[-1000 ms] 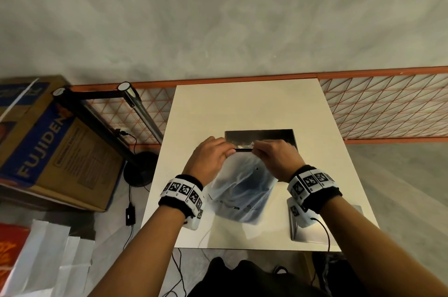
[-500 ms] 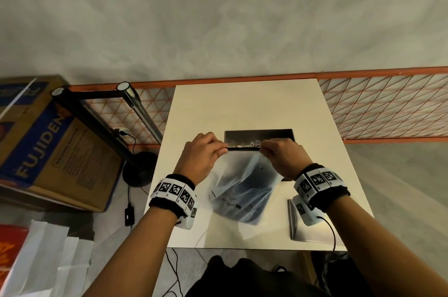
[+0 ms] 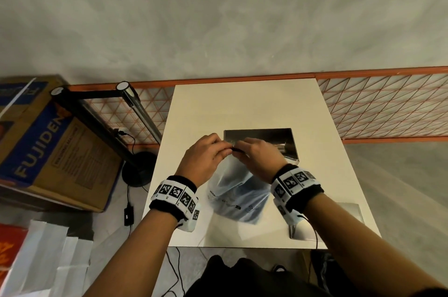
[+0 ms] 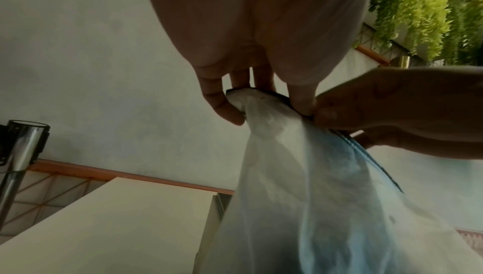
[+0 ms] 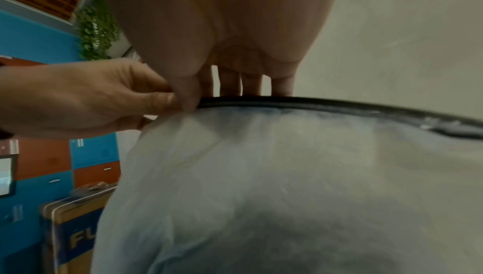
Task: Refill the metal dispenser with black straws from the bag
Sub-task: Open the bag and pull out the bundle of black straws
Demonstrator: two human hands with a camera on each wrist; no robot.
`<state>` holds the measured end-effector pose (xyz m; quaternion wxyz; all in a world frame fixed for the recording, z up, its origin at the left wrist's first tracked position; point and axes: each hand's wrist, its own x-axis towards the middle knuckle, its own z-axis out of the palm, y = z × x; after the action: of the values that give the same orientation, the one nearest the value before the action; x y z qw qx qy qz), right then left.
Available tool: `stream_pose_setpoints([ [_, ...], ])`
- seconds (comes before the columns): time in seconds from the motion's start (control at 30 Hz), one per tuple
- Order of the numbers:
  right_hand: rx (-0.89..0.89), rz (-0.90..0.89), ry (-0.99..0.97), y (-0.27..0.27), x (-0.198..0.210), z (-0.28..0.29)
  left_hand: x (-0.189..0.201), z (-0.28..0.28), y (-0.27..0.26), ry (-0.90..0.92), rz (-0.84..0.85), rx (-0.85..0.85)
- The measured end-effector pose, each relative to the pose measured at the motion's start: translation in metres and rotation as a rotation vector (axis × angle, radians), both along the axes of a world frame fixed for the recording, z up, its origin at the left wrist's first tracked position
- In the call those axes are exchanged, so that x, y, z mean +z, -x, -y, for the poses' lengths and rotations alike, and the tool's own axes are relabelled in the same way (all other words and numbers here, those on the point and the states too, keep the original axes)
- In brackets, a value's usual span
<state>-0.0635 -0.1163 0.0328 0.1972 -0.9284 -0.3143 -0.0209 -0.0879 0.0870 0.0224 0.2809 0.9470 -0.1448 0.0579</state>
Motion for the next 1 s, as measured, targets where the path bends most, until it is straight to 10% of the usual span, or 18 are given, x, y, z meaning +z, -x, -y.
stream_pose_setpoints([
  [1.0, -0.027, 0.027, 0.071, -0.004, 0.0, 0.0, -0.006, -0.033, 0.016, 0.161, 0.137, 0.088],
])
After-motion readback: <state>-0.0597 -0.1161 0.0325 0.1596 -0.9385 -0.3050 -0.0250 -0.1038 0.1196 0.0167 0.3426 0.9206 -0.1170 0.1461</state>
